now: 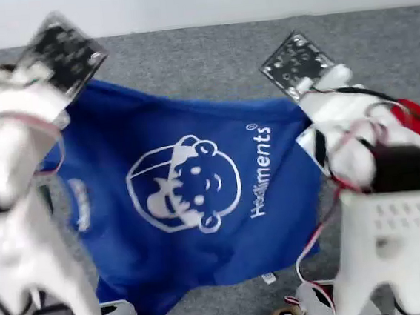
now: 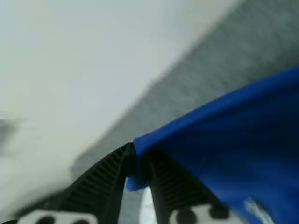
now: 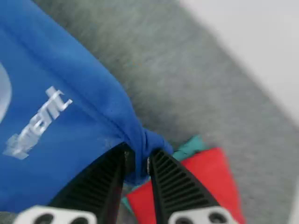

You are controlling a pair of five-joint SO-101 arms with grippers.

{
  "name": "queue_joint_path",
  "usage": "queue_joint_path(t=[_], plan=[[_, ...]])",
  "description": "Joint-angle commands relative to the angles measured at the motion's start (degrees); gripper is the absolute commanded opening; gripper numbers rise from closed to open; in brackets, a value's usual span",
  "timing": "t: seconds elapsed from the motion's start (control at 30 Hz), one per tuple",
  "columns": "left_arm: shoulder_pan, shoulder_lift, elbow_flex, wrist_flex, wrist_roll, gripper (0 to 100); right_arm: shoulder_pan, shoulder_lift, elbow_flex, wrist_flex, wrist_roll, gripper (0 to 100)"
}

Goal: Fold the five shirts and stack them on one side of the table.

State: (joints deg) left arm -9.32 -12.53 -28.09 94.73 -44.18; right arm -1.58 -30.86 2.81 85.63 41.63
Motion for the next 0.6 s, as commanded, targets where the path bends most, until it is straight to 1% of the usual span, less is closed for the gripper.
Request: queue_joint_path(t=[0.0,0.07,0.17,0.4,0.47,0.57], plan=[[0.1,4.4,13.8,-11.7,-2.4,1,0.4,2.6,11.5,-13.2,0.5,1.1],[0.1,7.3,17.8,-18.5,-2.4,1,0.5,4.4,16.5,-21.1,0.6,1.0],[0.3,11.7,19.3,-27.2,-2.4,1,0.5,7.1,19.9,-30.8,0.6,1.0],[0.5,19.9,19.1,-45.3,-2.4,1,0.8,13.1,19.8,-49.9,0.5,1.0],[0.6,21.7,19.1,-51.5,-2.4,1,0.8,15.2,19.8,-55.6,0.6,1.0],[0.6,24.4,19.1,-63.0,-2.4,1,0.8,18.7,19.8,-64.0,0.6,1.0]])
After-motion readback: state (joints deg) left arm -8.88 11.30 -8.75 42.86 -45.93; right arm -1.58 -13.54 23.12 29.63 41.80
